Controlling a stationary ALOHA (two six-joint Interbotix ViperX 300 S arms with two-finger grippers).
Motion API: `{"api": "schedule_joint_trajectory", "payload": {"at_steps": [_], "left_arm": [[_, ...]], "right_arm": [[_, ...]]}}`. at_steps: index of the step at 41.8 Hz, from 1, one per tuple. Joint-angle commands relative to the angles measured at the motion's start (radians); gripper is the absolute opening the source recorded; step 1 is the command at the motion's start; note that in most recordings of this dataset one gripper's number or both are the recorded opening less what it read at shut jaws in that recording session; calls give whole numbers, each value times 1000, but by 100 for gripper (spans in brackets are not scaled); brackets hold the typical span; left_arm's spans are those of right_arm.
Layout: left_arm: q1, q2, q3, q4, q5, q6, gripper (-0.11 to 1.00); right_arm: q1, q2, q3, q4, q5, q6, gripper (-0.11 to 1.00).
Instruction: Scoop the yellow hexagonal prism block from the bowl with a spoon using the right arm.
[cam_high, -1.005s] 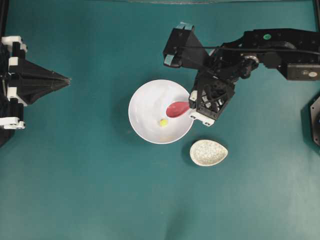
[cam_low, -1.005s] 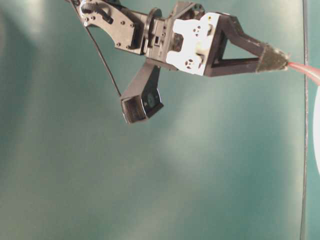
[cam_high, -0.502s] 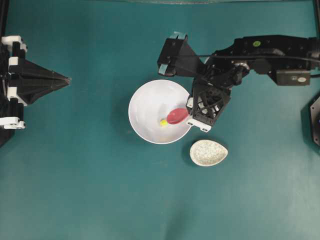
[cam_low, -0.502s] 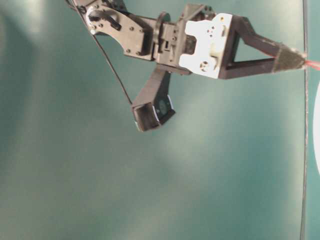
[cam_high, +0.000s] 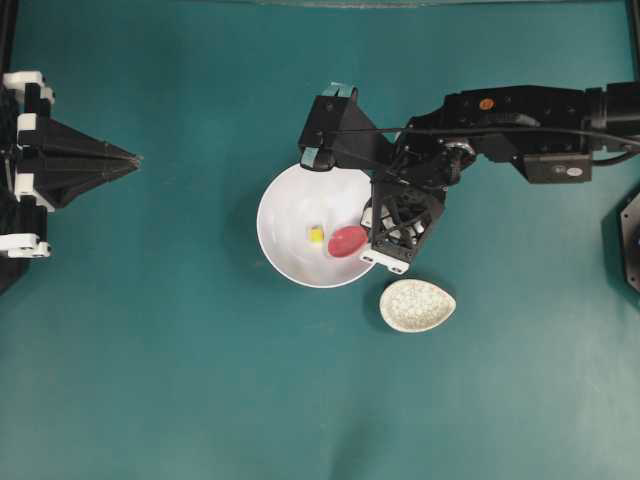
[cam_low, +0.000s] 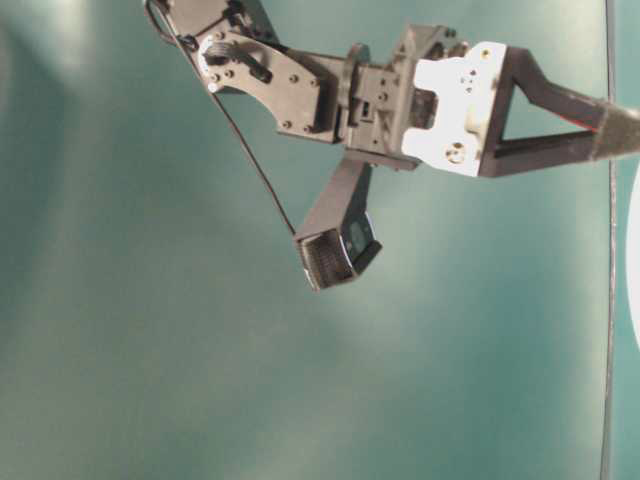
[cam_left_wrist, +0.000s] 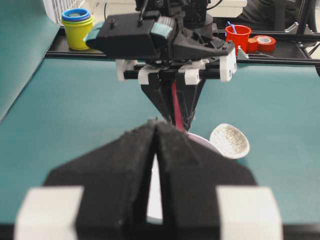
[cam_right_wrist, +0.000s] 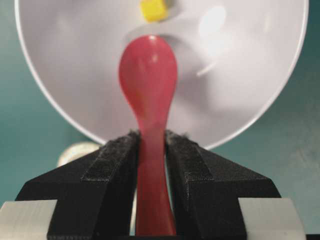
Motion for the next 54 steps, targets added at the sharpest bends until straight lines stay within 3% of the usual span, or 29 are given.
{"api": "schedule_joint_trajectory", "payload": {"at_steps": [1, 35, 54], "left_arm": [[3, 5, -23, 2, -5, -3, 0], [3, 0, -25, 2, -5, -3, 0], [3, 0, -25, 3, -3, -3, 0]], "right_arm": [[5, -12, -23, 0, -18, 2, 24], [9, 5, -31, -9, -241, -9, 24], [9, -98, -54, -37, -235, -5, 24]]}}
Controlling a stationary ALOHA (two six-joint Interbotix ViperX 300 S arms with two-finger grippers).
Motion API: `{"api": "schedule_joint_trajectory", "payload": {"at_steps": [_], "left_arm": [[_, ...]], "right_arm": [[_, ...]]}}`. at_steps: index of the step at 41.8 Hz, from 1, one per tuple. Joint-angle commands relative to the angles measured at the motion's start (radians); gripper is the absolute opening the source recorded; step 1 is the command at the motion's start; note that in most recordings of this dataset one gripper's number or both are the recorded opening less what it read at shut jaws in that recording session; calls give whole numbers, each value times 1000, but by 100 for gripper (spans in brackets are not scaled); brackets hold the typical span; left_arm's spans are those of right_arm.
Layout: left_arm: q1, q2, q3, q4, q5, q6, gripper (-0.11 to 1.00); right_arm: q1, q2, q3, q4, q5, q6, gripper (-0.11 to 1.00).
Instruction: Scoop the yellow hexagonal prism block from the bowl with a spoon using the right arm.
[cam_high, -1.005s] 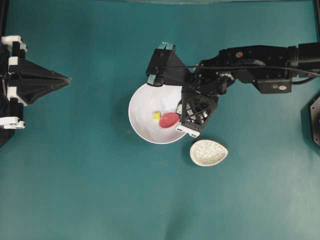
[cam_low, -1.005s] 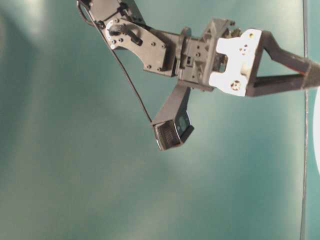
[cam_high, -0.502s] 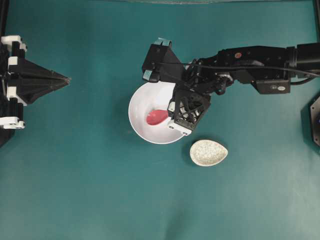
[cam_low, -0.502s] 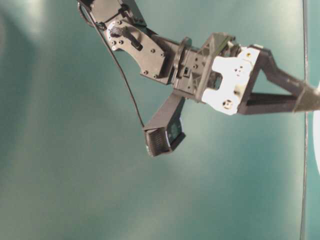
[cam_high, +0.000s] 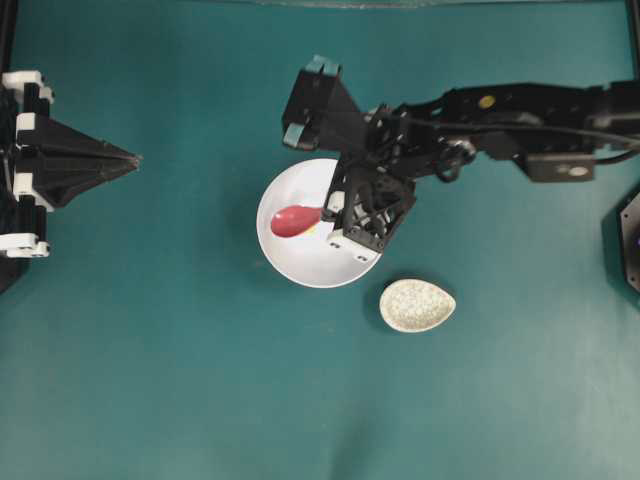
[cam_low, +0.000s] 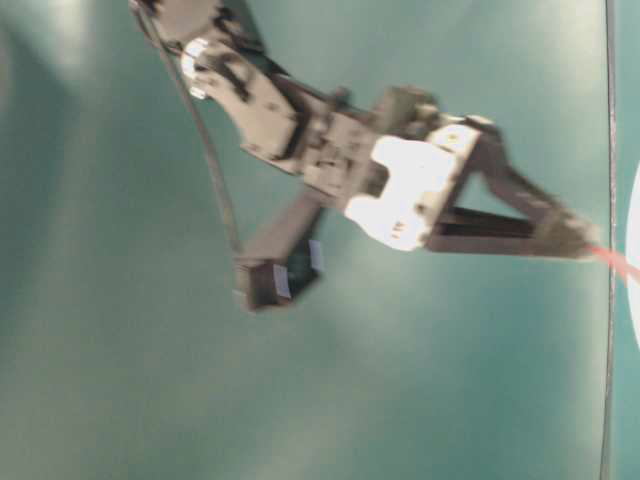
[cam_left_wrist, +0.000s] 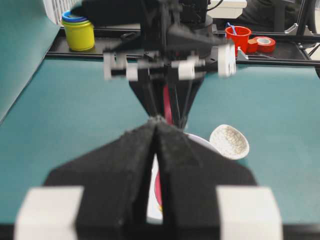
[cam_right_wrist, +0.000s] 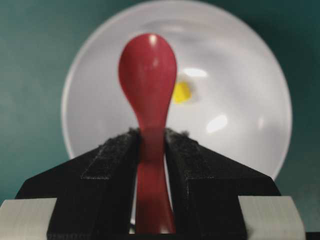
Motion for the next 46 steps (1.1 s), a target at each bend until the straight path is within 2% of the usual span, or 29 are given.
{"api": "schedule_joint_trajectory", "payload": {"at_steps": [1, 18, 28, 46], "left_arm": [[3, 3, -23, 2, -6, -2, 0], [3, 3, -23, 3, -6, -2, 0], [2, 3, -23, 3, -5, -2, 0], [3, 3, -25, 2, 12, -2, 0]], "right_arm": [[2, -63, -25, -8, 3, 2, 24], [2, -104, -23, -12, 110, 6, 24], [-8, -104, -20, -35, 161, 8, 24], [-8, -106, 25, -40, 178, 9, 24]]}}
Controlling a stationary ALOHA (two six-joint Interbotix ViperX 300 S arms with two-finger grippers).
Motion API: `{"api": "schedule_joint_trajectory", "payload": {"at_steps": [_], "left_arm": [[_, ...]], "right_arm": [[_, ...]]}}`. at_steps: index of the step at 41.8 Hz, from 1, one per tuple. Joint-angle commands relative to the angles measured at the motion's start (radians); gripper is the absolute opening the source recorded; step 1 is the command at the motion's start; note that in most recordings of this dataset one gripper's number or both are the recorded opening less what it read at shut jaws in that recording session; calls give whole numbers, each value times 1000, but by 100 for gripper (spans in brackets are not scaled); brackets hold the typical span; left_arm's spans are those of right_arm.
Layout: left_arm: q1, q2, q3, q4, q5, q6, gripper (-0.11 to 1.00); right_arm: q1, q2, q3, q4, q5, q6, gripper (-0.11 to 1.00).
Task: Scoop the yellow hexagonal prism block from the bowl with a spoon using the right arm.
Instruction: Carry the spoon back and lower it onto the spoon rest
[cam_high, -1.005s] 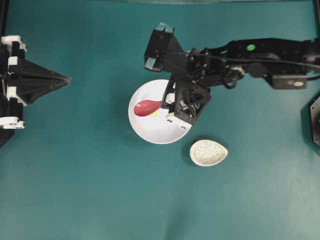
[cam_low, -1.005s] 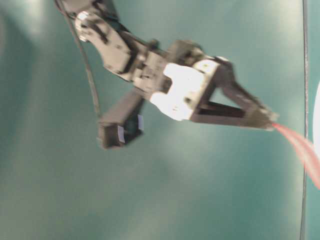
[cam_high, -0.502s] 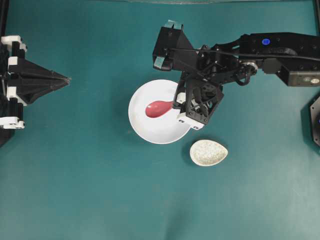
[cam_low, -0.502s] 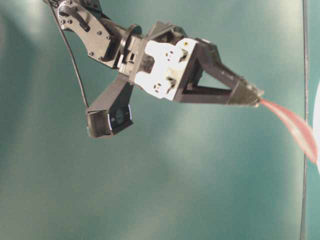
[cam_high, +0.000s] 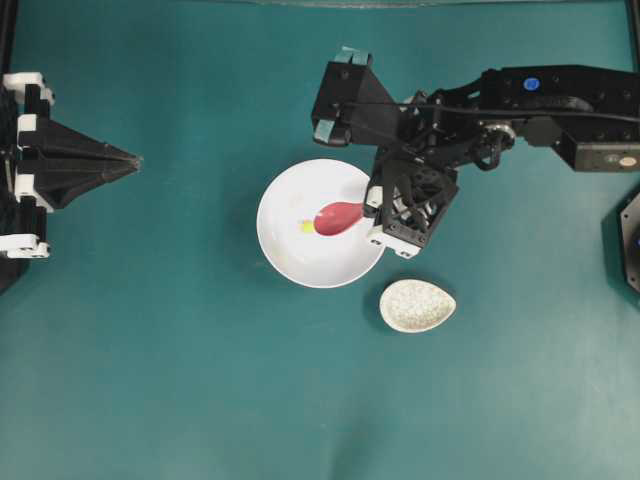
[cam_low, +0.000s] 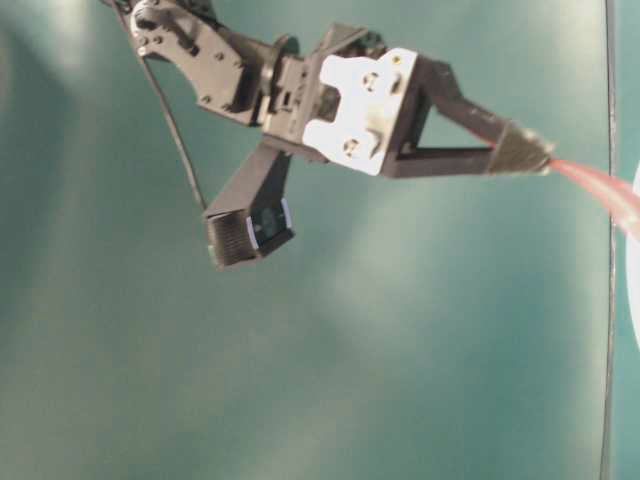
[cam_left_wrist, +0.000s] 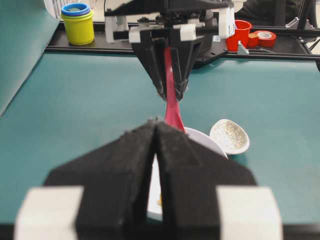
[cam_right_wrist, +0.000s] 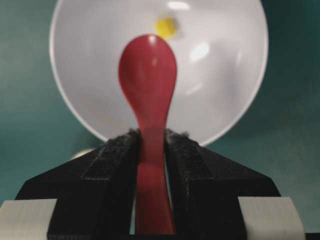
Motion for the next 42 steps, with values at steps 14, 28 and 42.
{"api": "schedule_joint_trajectory", "payload": {"at_steps": [14, 28, 42], "left_arm": [[3, 5, -25, 0, -5, -2, 0], [2, 5, -25, 0, -5, -2, 0], [3, 8, -25, 0, -5, -2, 0]], "right_arm": [[43, -101, 3, 3, 8, 69, 24], [141, -230, 147, 2, -15, 173, 24], [198, -307, 388, 2, -120, 290, 24]]}}
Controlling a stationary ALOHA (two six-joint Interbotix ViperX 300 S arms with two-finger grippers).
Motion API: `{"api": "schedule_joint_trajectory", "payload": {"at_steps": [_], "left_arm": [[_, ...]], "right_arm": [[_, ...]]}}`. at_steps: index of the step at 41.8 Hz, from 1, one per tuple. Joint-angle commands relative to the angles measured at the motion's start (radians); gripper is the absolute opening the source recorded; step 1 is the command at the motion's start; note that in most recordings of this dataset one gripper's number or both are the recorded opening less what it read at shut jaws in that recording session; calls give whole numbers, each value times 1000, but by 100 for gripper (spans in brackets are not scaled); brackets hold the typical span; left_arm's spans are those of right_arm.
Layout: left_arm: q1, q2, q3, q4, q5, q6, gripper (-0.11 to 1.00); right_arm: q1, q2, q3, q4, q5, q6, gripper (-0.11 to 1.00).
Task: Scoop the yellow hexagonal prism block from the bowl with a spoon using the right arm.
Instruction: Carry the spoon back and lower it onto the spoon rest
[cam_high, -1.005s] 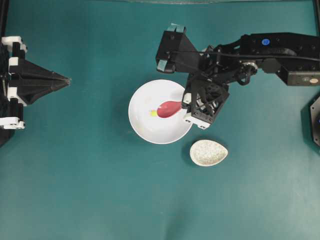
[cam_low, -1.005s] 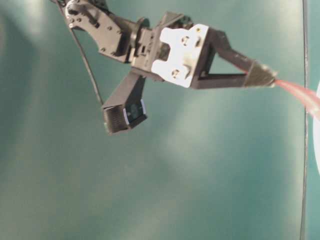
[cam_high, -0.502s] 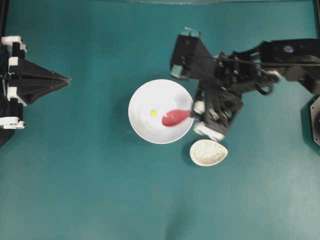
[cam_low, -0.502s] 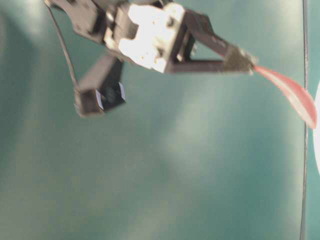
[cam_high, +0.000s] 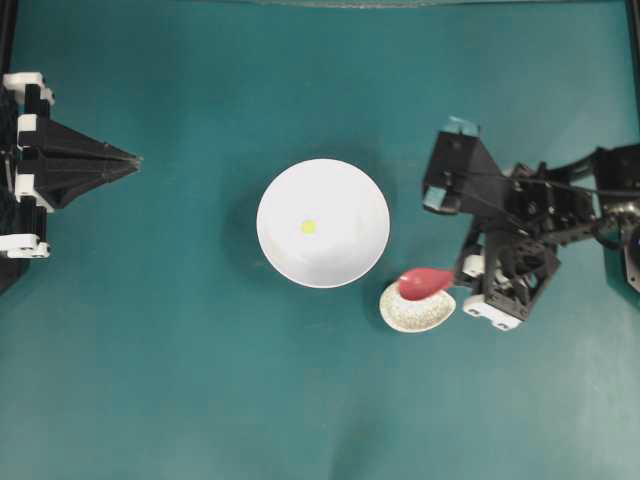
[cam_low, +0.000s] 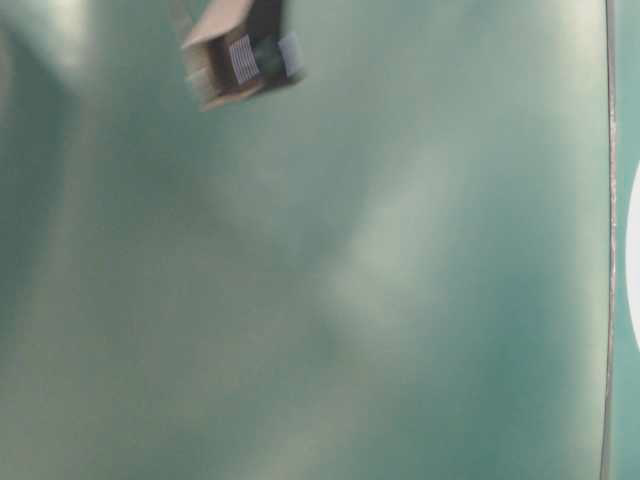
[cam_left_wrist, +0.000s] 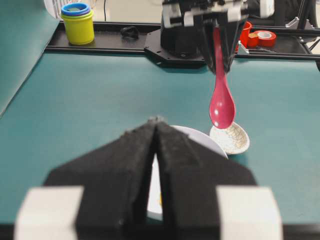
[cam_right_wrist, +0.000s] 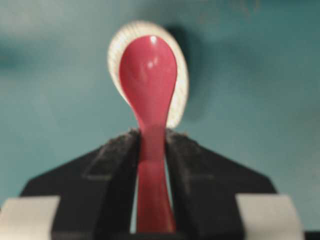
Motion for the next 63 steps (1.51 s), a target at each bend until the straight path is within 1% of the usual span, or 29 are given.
{"api": "schedule_joint_trajectory", "payload": {"at_steps": [1, 6, 16, 21, 31, 52, 55, 59, 63], "left_arm": [[3, 6, -25, 2, -5, -2, 0], [3, 6, -25, 2, -5, -2, 0], [3, 6, -25, 2, -5, -3, 0], [2, 6, -25, 0, -5, -3, 0], [3, 6, -25, 2, -5, -3, 0], [3, 9, -25, 0, -5, -3, 0], [3, 8, -25, 0, -5, -3, 0], [3, 9, -25, 0, -5, -3, 0], [2, 8, -25, 0, -5, -3, 0]], "right_arm": [[11, -31, 37, 0, -54, 15, 24], [21, -46, 75, 0, -133, 23, 24], [38, -37, 103, 0, -181, 21, 24], [60, -29, 114, 0, -198, 21, 24], [101, -11, 143, -2, -287, 20, 24], [103, 5, 160, -8, -293, 5, 24], [103, 6, 160, -18, -293, 5, 31], [103, 5, 160, -48, -293, 5, 43], [101, 5, 160, -74, -293, 5, 51]]}}
